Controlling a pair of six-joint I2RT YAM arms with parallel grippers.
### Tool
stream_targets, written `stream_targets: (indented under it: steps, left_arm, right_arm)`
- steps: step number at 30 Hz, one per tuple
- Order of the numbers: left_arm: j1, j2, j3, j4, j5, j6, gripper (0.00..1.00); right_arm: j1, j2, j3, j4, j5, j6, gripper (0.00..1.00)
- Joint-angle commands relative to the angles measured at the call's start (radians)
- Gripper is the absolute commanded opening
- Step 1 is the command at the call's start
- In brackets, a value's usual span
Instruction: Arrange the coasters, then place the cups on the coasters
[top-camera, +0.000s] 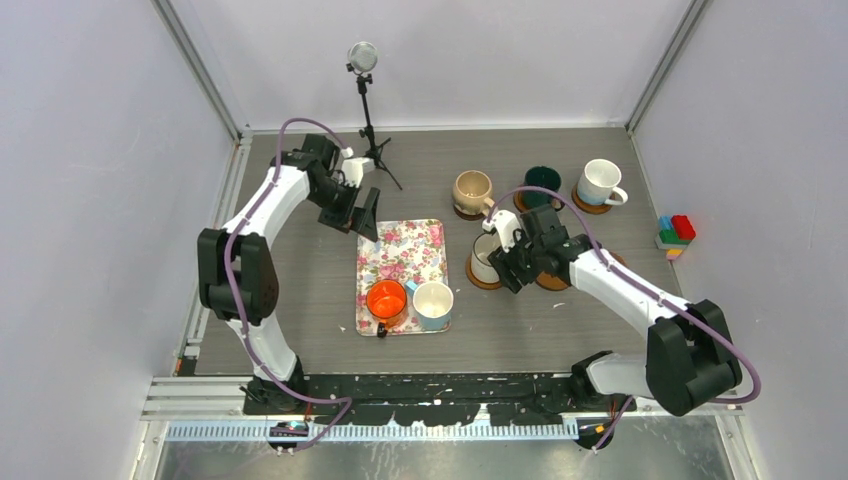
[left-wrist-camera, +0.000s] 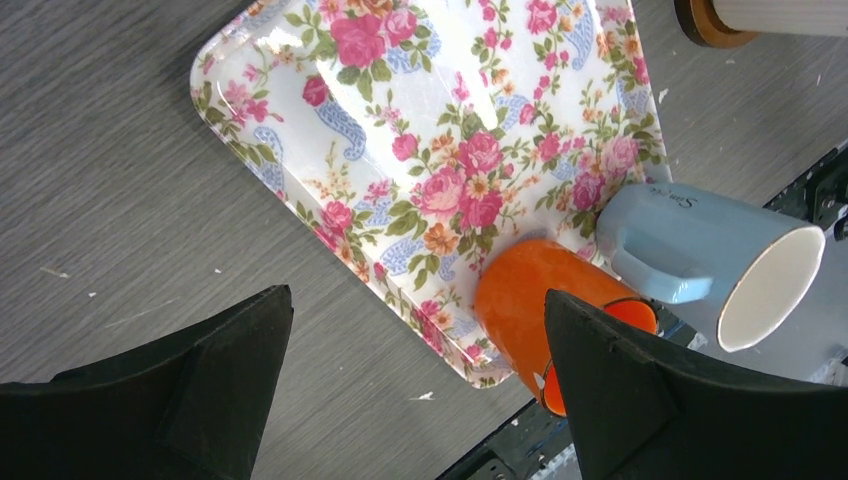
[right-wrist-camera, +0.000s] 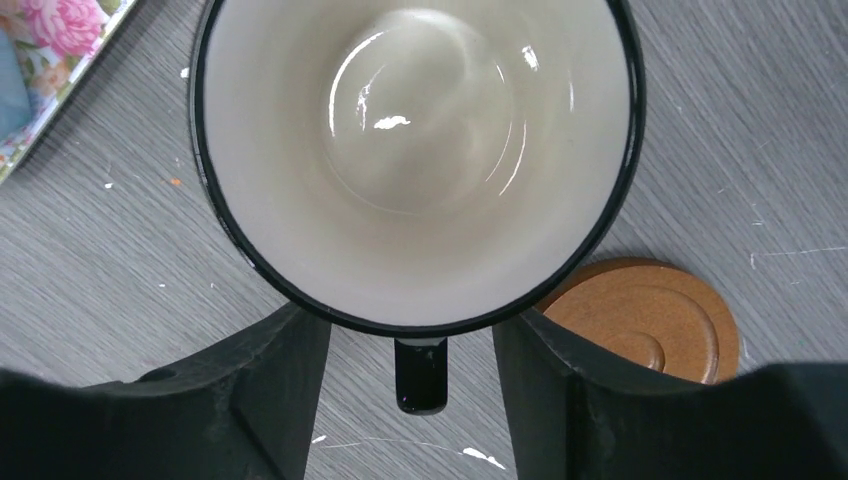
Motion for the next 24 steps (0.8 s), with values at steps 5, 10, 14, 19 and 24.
stream_targets:
  steps: [5, 10, 14, 19, 24]
  left_arm:
    - [0.010, -0.152, -0.023, -0.136, 0.048, 0.184, 1.00]
    - [0.000, -0.247, -0.064, -0.166, 0.110, 0.270, 1.00]
    - [-0.054, -0.299, -0.092, -0.153, 0.117, 0.300, 1.00]
    - [-0.206, -0.347, -0.148, -0.034, 0.028, 0.294, 1.00]
    - [-0.320, -0.305, -0.137, 0.011, 0.023, 0.384, 0.92]
  right_arm:
    - [-0.002, -0.113, 0.071, -0.110, -0.054, -0.025, 0.78]
    - [-0.003, -0.153, 0.123, -0.164, -0.109, -0.011, 0.80]
    - [0.008, -0.126, 0.203, -0.209, -0.189, 0.018, 0.80]
    - [0.023, -0.101, 0.273, -0.232, -0.238, 0.032, 0.80]
    - [0.022, -0.073, 0.298, -0.229, -0.222, 0.064, 0.80]
